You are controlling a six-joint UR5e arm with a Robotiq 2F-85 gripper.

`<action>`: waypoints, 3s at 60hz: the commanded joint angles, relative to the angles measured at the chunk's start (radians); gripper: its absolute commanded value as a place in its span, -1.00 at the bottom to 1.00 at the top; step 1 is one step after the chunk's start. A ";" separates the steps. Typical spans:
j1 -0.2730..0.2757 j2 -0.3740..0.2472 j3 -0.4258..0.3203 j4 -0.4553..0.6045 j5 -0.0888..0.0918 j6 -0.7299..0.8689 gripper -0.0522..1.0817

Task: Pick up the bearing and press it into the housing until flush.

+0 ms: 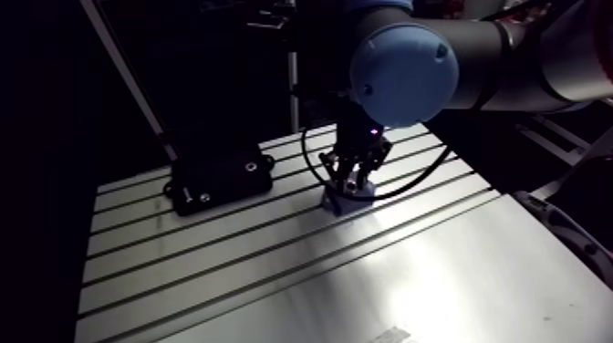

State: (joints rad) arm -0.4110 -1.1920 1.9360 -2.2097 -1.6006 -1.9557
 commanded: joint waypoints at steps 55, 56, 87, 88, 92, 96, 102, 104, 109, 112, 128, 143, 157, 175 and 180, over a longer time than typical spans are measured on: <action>0.016 -0.082 -0.071 0.161 -0.062 -0.001 0.96; 0.015 -0.082 -0.070 0.162 -0.056 -0.001 0.99; 0.025 -0.057 -0.058 0.115 -0.033 -0.027 0.99; 0.023 -0.052 -0.058 0.108 -0.032 -0.035 0.99; 0.023 -0.050 -0.057 0.104 -0.031 -0.041 0.99; 0.024 -0.050 -0.058 0.104 -0.031 -0.041 0.99; 0.023 -0.045 -0.056 0.104 -0.031 -0.042 0.99; 0.021 -0.040 -0.056 0.103 -0.031 -0.041 0.99; 0.020 -0.030 -0.058 0.101 -0.021 -0.042 0.99; 0.017 -0.027 -0.059 0.101 -0.013 -0.042 0.99; 0.015 -0.020 -0.058 0.094 -0.014 -0.047 0.99; 0.015 -0.013 -0.055 0.093 -0.015 -0.070 0.99; 0.007 -0.013 -0.051 0.093 -0.015 -0.071 0.99; 0.007 -0.013 -0.041 0.093 -0.015 -0.070 0.99; 0.007 -0.012 -0.039 0.080 -0.015 -0.070 0.99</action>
State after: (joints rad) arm -0.4032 -1.2049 1.8917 -2.1169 -1.6160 -2.0265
